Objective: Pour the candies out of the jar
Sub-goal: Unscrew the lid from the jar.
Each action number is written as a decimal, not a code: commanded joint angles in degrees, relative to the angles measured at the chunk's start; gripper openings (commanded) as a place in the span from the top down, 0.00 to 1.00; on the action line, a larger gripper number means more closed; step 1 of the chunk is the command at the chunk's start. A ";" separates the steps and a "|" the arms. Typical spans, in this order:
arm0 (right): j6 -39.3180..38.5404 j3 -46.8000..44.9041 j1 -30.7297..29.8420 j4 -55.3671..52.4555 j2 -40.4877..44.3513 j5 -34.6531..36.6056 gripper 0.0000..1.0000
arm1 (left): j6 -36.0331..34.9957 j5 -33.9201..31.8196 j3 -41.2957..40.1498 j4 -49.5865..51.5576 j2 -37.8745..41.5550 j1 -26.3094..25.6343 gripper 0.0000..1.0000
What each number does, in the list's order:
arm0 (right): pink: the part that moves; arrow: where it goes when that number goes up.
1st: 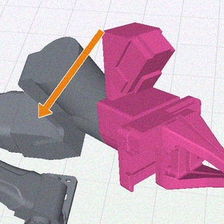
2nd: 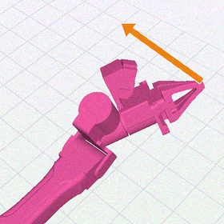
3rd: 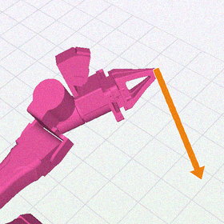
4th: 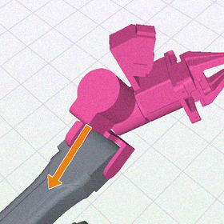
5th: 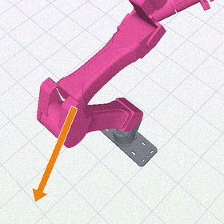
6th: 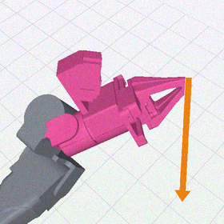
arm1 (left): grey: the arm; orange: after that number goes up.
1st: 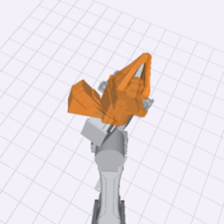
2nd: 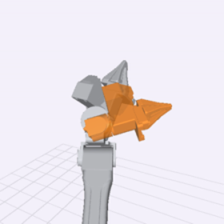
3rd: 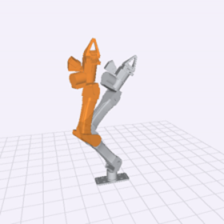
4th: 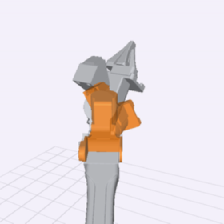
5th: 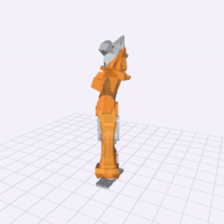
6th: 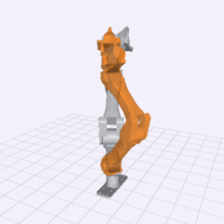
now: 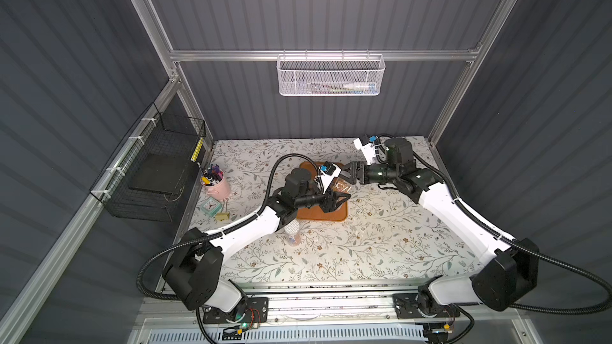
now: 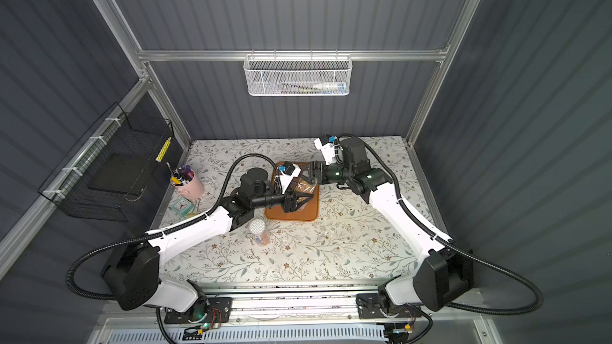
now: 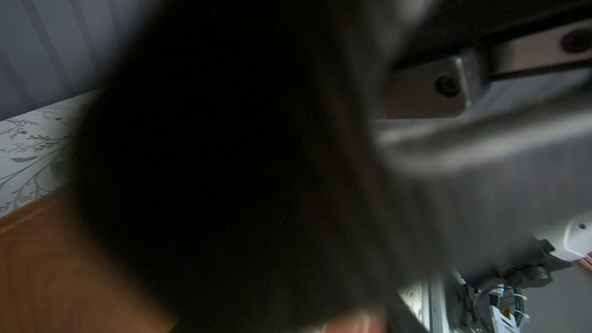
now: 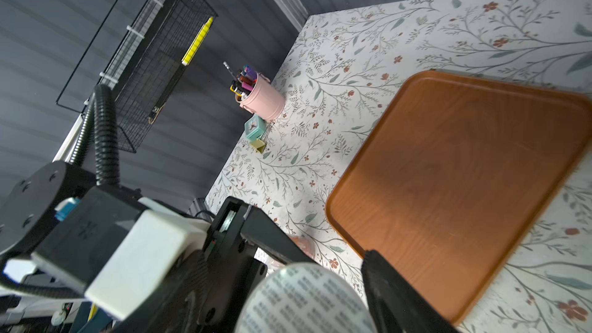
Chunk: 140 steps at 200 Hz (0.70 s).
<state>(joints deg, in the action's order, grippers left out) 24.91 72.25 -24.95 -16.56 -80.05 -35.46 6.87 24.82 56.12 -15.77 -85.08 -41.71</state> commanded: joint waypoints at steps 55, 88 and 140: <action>3.04 2.48 -2.42 -5.42 0.06 8.51 0.24 | -0.72 -8.23 -0.09 -0.87 1.57 -0.22 1.00; 4.08 3.87 -3.70 -5.15 -1.01 8.83 0.26 | -0.97 -8.92 -0.05 -0.72 1.32 -0.69 1.00; 3.08 4.93 -4.15 -5.42 -1.96 8.39 0.50 | -0.92 -8.98 -0.22 0.41 2.15 -0.91 1.00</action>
<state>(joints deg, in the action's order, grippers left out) 28.73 75.35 -28.47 -21.98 -81.71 -25.80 6.72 14.94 55.83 -15.05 -84.68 -42.09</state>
